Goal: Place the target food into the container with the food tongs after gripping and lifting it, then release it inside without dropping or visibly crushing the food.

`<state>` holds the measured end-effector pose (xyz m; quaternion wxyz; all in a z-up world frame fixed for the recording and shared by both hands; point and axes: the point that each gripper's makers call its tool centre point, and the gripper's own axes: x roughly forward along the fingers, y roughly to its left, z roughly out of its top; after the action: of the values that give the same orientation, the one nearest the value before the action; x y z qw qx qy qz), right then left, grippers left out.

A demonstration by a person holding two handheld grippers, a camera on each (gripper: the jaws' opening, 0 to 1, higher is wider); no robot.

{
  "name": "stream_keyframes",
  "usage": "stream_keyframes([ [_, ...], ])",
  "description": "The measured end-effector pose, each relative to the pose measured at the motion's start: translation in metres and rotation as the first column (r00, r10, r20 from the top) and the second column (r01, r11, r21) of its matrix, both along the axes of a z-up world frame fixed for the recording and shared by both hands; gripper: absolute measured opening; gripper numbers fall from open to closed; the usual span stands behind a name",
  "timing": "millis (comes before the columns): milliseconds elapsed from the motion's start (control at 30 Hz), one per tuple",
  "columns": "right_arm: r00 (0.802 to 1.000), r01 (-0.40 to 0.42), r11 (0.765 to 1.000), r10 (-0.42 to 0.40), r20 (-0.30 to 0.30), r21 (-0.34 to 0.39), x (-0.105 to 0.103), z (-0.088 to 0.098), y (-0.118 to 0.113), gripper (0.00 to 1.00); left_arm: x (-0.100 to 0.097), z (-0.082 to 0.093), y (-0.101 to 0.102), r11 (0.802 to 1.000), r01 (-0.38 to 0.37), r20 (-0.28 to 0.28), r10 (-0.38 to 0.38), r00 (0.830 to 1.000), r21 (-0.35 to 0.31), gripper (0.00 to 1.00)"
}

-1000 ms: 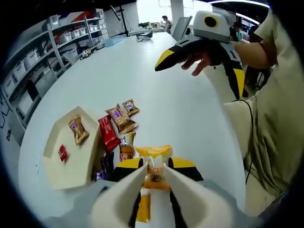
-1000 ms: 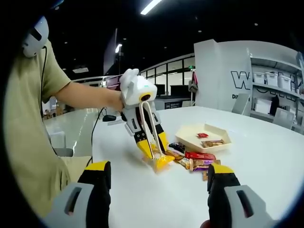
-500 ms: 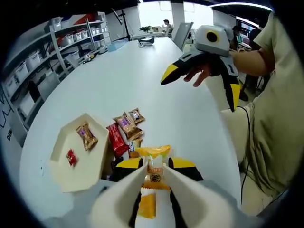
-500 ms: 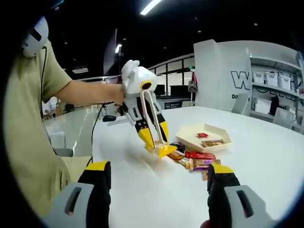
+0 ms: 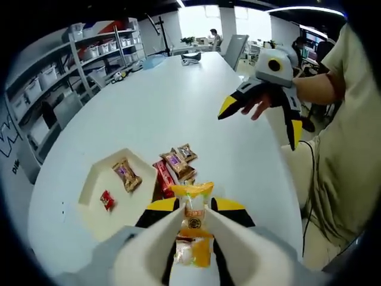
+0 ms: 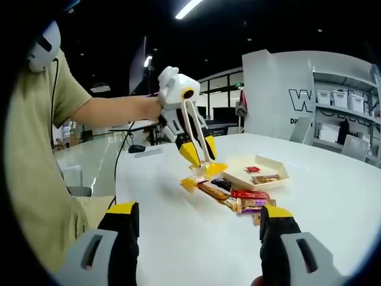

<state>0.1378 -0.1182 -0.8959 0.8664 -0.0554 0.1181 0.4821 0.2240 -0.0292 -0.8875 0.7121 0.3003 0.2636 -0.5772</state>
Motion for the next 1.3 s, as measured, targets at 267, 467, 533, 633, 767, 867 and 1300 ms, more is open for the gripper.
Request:
stream_keyframes([
  [267,1.0,0.002,1.0,-0.002,-0.001,-0.001,0.0,0.0,-0.001,0.82,0.009,0.008,0.001,1.0,-0.01,0.02,0.01,1.0,-0.002,0.2],
  [467,1.0,0.004,1.0,-0.004,-0.001,0.001,0.0,0.0,-0.002,0.82,0.019,0.014,0.002,1.0,-0.02,0.037,0.02,0.999,-0.003,0.2],
  [533,1.0,0.004,1.0,-0.004,-0.001,-0.001,0.0,0.0,-0.002,0.82,0.024,0.015,0.003,1.0,-0.026,0.043,0.026,0.999,-0.003,0.2],
  [633,1.0,0.004,1.0,-0.004,-0.001,0.0,0.0,0.0,-0.002,0.82,0.029,0.017,0.005,0.999,-0.034,0.047,0.034,0.998,-0.003,0.2],
  [767,1.0,0.006,1.0,-0.006,-0.002,-0.001,0.001,0.0,-0.003,0.82,0.037,0.016,0.007,0.999,-0.044,0.05,0.044,0.998,0.001,0.2],
  [867,1.0,0.007,1.0,-0.007,-0.003,-0.003,0.001,-0.001,-0.004,0.82,0.044,0.016,0.008,0.999,-0.053,0.057,0.053,0.997,0.005,0.2],
  [1300,1.0,0.009,1.0,-0.009,-0.006,-0.004,0.001,-0.002,-0.005,0.82,0.069,0.011,0.01,0.997,-0.067,0.095,0.064,0.993,0.028,0.2],
])
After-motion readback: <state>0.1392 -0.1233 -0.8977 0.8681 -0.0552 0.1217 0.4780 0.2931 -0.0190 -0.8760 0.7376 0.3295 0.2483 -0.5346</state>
